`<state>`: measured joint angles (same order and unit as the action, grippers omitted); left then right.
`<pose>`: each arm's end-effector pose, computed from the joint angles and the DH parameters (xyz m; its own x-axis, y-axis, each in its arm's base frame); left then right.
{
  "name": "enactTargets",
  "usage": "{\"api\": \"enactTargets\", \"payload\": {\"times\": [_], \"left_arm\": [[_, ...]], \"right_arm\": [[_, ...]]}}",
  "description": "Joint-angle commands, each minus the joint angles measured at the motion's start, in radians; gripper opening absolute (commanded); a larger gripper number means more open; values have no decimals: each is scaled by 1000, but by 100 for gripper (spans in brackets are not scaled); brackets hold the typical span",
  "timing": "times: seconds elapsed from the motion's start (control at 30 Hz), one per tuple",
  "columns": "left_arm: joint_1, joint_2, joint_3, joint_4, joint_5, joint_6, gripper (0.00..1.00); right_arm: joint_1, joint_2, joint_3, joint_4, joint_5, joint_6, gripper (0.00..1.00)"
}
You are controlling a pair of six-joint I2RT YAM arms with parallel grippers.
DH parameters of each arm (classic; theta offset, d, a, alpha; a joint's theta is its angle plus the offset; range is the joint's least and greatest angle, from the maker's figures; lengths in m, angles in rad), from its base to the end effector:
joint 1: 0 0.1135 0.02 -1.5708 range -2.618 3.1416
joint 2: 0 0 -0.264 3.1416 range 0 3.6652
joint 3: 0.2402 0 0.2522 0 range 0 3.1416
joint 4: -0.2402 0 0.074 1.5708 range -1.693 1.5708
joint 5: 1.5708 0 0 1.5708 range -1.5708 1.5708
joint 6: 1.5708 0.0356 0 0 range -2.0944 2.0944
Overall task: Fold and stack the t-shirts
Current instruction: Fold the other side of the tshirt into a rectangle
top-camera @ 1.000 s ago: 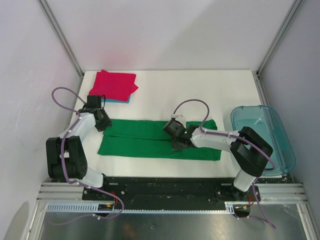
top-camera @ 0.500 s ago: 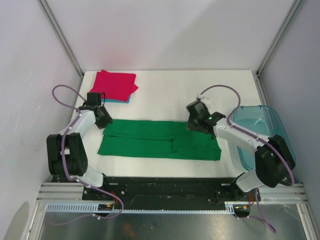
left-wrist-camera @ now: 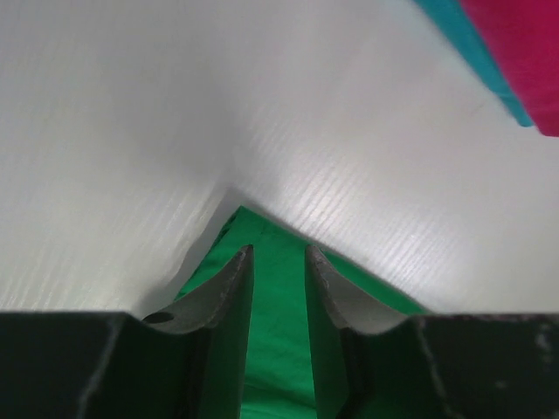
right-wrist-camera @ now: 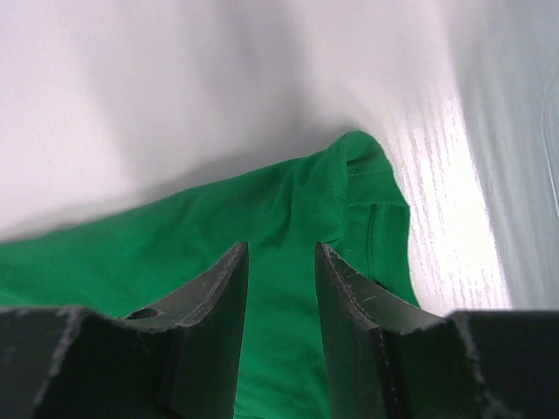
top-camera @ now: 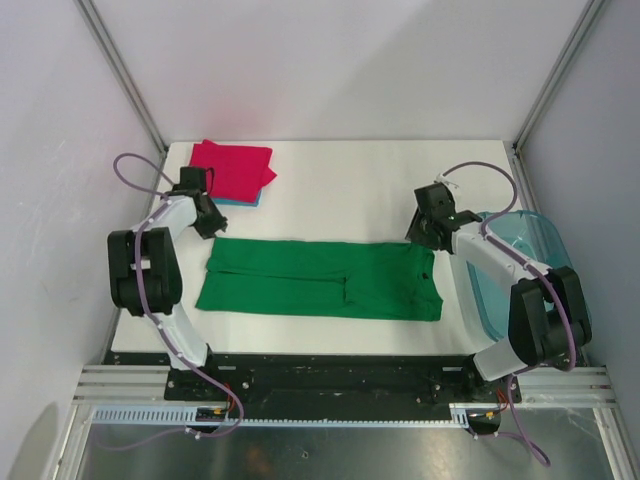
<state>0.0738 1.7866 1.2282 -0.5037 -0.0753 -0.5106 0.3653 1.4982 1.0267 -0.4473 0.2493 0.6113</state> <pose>0.3682 0.0299 0.1968 -0.7061 -0.5408 -0.4570 -0.5217 0.8338 -0.1807 0.2947 0.1033 0.2327 -0.7264 0.3177 -0.6095 0.2571 0.9480 0.1876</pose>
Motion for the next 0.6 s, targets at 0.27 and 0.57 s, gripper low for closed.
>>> {"api": "enactTargets", "payload": {"times": [0.27,0.57], "left_arm": [[7,88,59,-2,-78,-45,35],[7,116,75,-6,-96,-48,35]], "right_arm": [[-85,4,15,23,-56,-59,41],[-118,27,14,37,-68,-65,41]]}}
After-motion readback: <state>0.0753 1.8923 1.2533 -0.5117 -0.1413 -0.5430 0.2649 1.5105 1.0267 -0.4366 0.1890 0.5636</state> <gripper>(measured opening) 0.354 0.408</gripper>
